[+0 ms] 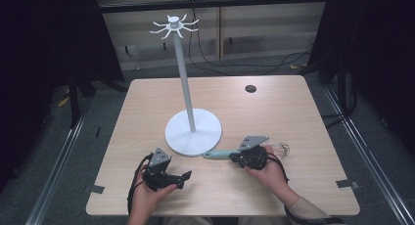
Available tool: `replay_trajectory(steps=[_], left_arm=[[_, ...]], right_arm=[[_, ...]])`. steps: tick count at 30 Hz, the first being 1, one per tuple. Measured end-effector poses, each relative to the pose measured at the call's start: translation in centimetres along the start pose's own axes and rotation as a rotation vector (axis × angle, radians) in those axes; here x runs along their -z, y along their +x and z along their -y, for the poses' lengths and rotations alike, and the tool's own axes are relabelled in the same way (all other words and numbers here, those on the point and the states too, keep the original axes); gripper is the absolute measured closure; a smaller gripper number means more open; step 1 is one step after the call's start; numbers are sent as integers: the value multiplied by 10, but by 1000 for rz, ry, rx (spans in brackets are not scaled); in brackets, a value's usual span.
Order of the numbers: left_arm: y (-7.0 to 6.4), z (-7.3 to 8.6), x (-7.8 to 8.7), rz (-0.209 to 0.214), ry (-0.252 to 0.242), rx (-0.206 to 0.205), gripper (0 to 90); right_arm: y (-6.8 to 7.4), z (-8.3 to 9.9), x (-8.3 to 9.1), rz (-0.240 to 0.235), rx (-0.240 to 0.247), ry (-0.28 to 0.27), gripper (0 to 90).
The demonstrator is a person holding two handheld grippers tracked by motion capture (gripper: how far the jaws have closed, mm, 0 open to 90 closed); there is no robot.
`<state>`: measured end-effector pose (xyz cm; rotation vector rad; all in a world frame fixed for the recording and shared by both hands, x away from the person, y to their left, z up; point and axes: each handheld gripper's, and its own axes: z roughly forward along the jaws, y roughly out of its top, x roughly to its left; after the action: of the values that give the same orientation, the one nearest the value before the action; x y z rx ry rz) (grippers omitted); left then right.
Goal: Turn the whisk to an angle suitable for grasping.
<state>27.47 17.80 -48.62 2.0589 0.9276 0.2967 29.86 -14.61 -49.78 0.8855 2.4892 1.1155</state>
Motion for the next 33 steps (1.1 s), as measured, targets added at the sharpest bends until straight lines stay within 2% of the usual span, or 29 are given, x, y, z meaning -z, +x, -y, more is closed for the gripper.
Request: replay_trajectory(steps=[4, 9, 15, 19, 26, 27, 28, 30, 31, 33], left_arm=[[0, -1, 1, -3, -1, -14, 59], [-1, -2, -1, -1, -4, -11, 59], [-1, -2, -2, 8, -1, -12, 59], [-2, -3, -4, 7, -2, -15, 59], [-2, -4, -6, 13, 1, -10, 61], [-2, -4, -7, 14, 3, -11, 61], [-2, -4, -7, 15, 1, -8, 61], [-2, -5, -7, 15, 6, -15, 60], [-3, -5, -7, 20, 1, -11, 59], [-3, -5, -8, 25, -1, -9, 58]], right_arm=[[-1, 0, 0, -2, 7, 3, 878], [-1, 0, 3, -13, 7, 1, 856], [0, -5, 13, -50, 15, 8, 771], [-3, -8, 19, -52, 36, 47, 682], [-7, -10, 21, -61, 66, 128, 608], [-8, -10, 21, -67, 85, 131, 584], [-7, -11, 22, -58, 82, 143, 576], [-8, -13, 23, -69, 95, 146, 559], [-8, -15, 24, -71, 86, 149, 547], [-9, -19, 26, -68, 103, 160, 523]])
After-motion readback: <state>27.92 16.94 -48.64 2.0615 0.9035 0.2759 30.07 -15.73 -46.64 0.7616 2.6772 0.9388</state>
